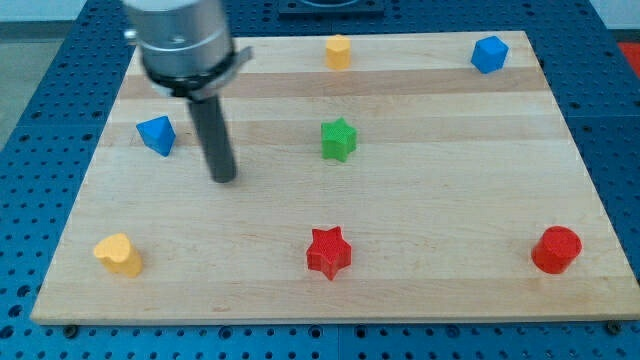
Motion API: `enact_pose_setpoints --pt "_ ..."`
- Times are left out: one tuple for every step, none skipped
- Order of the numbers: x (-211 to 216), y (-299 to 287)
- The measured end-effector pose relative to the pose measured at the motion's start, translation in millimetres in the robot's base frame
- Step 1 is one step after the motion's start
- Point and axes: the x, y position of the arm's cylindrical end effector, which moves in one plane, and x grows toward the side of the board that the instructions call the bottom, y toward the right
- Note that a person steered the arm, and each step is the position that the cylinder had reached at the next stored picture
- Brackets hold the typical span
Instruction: Point your at the green circle
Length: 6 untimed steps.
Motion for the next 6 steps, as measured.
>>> enact_pose_setpoints --pt "-1.4 -62.4" --pt "-33.8 -94.6" --pt "-89.5 -104.9" --pt "-147.9 -106.8" --pt "-194.9 -113.4" --pt "-239.1 -124.1"
